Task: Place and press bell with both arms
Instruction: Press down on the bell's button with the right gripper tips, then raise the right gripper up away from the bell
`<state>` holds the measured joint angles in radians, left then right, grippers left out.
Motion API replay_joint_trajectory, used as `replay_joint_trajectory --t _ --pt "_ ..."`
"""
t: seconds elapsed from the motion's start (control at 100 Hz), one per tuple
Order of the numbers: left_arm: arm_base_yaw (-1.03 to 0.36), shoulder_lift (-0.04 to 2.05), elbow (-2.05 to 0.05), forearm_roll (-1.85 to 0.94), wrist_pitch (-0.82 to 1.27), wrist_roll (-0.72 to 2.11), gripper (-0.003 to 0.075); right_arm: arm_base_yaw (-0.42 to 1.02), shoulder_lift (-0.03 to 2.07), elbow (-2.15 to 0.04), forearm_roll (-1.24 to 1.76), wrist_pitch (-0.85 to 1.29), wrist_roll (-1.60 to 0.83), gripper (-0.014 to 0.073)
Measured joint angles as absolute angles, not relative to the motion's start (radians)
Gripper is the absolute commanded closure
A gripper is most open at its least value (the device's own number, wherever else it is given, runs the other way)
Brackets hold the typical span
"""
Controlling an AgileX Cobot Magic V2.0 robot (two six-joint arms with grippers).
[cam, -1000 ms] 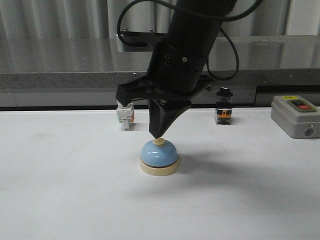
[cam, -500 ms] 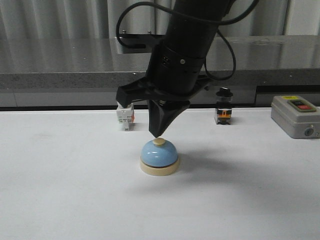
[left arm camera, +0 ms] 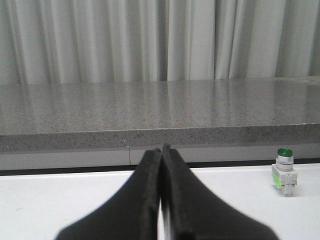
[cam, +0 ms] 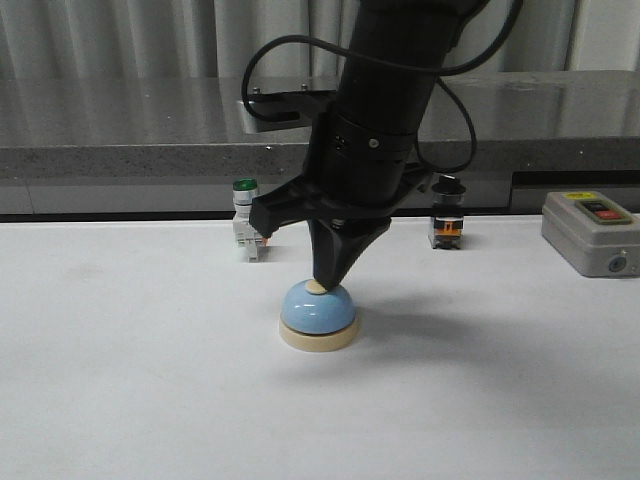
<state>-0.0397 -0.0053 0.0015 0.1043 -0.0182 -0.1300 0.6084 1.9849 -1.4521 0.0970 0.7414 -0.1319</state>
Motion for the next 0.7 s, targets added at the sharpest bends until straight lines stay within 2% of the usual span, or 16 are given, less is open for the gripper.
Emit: replay_joint_trajectory --t 0.27,0.7 --pt "-0.04 -0.005 0.002 0.104 -0.018 -0.13 0.0741 0.608 1.957 -1.469 0.086 0.785 -0.132 0.0654" --pt "-0.04 -0.005 0.002 0.104 -0.018 -0.13 0.0741 0.544 1.732 -1.469 0.042 0.811 -0.101 0.0654"
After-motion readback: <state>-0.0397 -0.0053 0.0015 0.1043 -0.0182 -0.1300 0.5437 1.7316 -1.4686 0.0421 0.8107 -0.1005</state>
